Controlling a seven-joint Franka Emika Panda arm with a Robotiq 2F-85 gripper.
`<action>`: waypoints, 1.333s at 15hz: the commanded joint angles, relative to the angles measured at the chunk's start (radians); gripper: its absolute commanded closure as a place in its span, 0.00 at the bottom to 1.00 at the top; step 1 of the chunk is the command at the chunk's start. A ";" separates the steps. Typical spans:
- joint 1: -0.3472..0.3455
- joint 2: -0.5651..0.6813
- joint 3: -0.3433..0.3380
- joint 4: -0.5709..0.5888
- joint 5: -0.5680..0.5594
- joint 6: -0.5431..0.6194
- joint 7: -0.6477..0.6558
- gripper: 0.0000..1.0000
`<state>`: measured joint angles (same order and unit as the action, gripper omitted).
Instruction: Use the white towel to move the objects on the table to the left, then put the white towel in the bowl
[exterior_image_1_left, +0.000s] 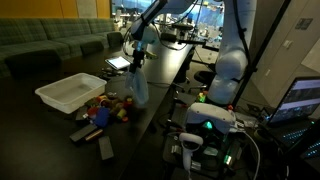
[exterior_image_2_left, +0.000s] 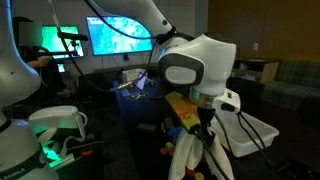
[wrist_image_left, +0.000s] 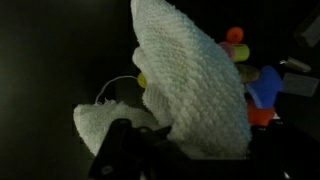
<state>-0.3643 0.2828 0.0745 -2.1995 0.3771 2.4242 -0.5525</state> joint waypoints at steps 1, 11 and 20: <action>0.072 0.093 -0.102 0.082 -0.137 0.070 0.103 0.98; 0.150 0.498 -0.135 0.291 -0.367 0.245 0.254 0.98; 0.200 0.632 -0.087 0.333 -0.428 0.250 0.263 0.98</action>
<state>-0.1739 0.8902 -0.0301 -1.8950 -0.0246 2.6755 -0.3005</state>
